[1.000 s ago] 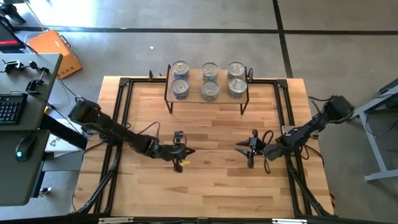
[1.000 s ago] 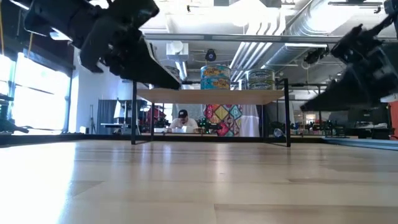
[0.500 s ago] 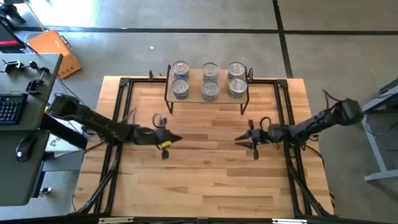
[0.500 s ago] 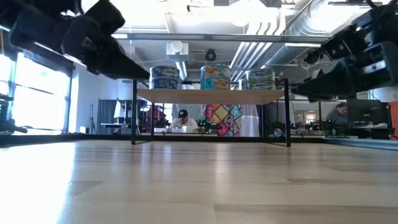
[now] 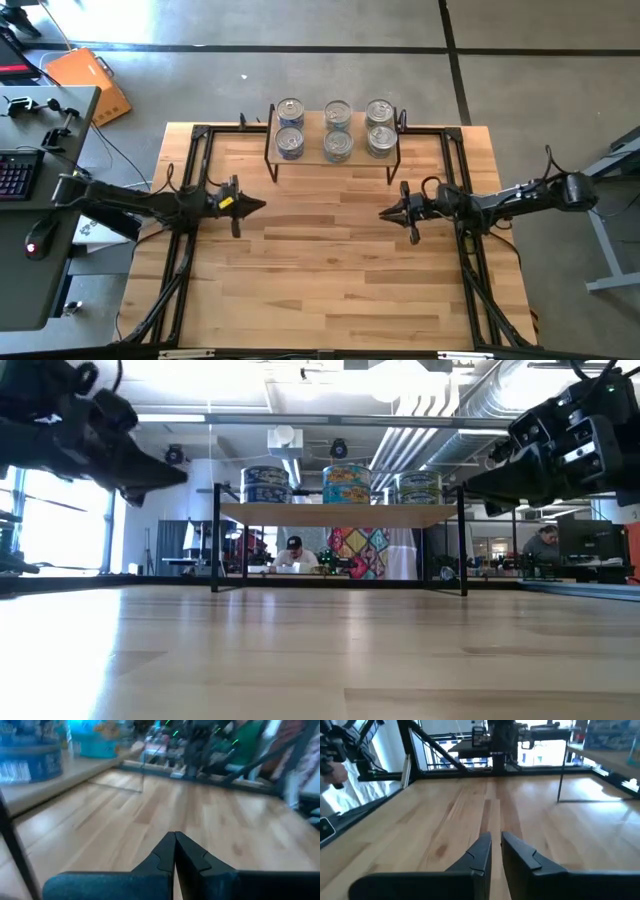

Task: Stack canned seafood by type on shelf
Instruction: Return to Home Position

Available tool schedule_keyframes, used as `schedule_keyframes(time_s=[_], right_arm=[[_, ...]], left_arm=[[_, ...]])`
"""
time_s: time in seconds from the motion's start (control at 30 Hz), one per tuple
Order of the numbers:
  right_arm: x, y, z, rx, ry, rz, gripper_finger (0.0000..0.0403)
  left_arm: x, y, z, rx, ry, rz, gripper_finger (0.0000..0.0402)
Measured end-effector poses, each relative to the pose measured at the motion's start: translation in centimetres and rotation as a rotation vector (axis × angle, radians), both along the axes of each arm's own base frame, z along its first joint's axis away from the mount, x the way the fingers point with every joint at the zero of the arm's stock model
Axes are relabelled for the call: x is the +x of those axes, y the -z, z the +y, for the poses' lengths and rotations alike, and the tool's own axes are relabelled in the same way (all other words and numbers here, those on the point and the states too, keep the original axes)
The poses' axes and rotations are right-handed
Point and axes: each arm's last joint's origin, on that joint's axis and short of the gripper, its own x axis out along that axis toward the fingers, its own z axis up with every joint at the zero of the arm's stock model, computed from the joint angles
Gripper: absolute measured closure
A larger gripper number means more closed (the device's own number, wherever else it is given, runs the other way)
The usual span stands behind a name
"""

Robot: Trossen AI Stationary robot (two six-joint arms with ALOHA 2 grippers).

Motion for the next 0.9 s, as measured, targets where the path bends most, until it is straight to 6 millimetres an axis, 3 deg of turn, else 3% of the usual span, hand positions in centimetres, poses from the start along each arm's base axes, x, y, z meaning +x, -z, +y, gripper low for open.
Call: schedule_keyframes(time_s=[0.2,0.3,0.53,0.9], right_arm=[[-0.1,-0.2,0.0,0.032,-0.116,-0.010,0.0371],[-0.4,-0.4,-0.9,0.100,-0.093,-0.009,0.0371],[-1.3,-0.8,-2.2,0.140,-0.077,-0.015,0.0371],[-1.8,-3.4,-0.8,0.071,-0.045,-0.238,0.0396]], left_arm=[[-0.8,-0.7,0.6,0.043,0.085,-0.048,0.0402],[-1.3,-1.0,1.2,0.061,0.097,-0.070,0.0402],[-2.5,-0.8,2.4,0.051,0.015,-0.051,0.0402],[-3.4,-1.5,2.0,0.061,0.044,-0.131,0.0402]])
